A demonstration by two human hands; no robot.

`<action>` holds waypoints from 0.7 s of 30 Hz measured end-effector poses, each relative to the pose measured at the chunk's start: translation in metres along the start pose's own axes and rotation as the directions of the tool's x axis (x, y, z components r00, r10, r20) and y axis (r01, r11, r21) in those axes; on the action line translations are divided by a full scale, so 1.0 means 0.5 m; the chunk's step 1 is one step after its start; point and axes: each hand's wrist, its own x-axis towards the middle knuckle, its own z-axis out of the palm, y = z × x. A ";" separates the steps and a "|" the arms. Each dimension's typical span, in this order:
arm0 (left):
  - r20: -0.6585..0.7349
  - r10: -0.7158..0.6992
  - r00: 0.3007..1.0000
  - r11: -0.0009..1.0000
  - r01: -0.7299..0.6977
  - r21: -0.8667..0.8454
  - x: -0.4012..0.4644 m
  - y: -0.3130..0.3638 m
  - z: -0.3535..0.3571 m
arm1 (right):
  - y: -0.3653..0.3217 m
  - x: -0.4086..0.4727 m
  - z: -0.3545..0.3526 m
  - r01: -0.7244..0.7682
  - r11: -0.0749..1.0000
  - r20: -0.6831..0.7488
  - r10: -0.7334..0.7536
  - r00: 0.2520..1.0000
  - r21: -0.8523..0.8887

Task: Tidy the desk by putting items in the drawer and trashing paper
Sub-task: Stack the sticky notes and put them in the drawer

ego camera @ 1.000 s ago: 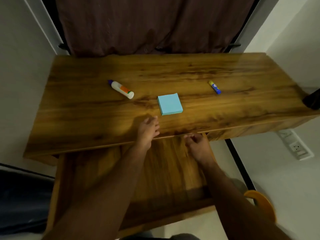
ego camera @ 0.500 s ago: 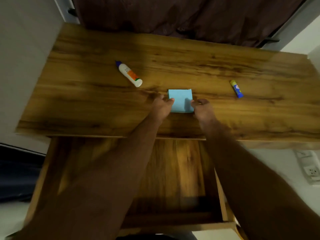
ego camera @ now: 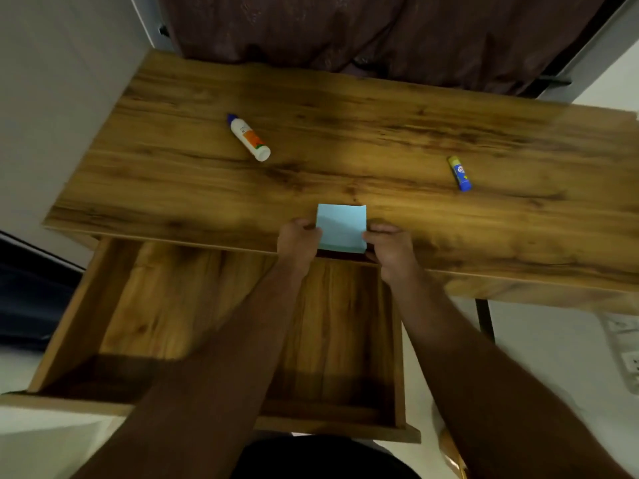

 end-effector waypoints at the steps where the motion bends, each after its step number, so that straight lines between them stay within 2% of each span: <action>1: -0.027 0.003 1.000 1.000 -0.003 -0.010 -0.013 -0.011 0.003 | 0.013 -0.010 -0.009 -0.004 1.000 0.008 0.004 1.000 0.006; 4: -0.031 -0.034 0.999 0.996 0.031 -0.081 -0.056 -0.034 0.005 | 0.047 -0.039 -0.036 -0.021 0.999 0.033 0.019 0.999 0.042; 7: 0.045 -0.044 0.998 0.986 0.050 -0.157 -0.102 -0.069 -0.001 | 0.083 -0.074 -0.074 -0.001 0.998 0.082 -0.004 0.997 0.061; 12: 0.220 -0.095 0.971 0.986 0.123 -0.114 -0.173 -0.126 -0.018 | 0.148 -0.118 -0.123 -0.032 0.999 0.246 0.026 0.969 0.022; 15: 0.323 -0.199 0.925 0.977 0.212 -0.007 -0.187 -0.163 -0.024 | 0.176 -0.145 -0.140 -0.022 0.990 0.309 0.065 0.949 -0.141; 17: 0.365 -0.260 0.894 0.965 0.256 0.060 -0.189 -0.191 -0.022 | 0.193 -0.162 -0.146 0.051 0.951 0.324 0.053 0.944 -0.303; 21: 0.405 -0.320 0.857 0.946 0.309 0.095 -0.188 -0.231 -0.019 | 0.215 -0.180 -0.140 0.240 0.753 0.325 -0.036 0.945 -0.613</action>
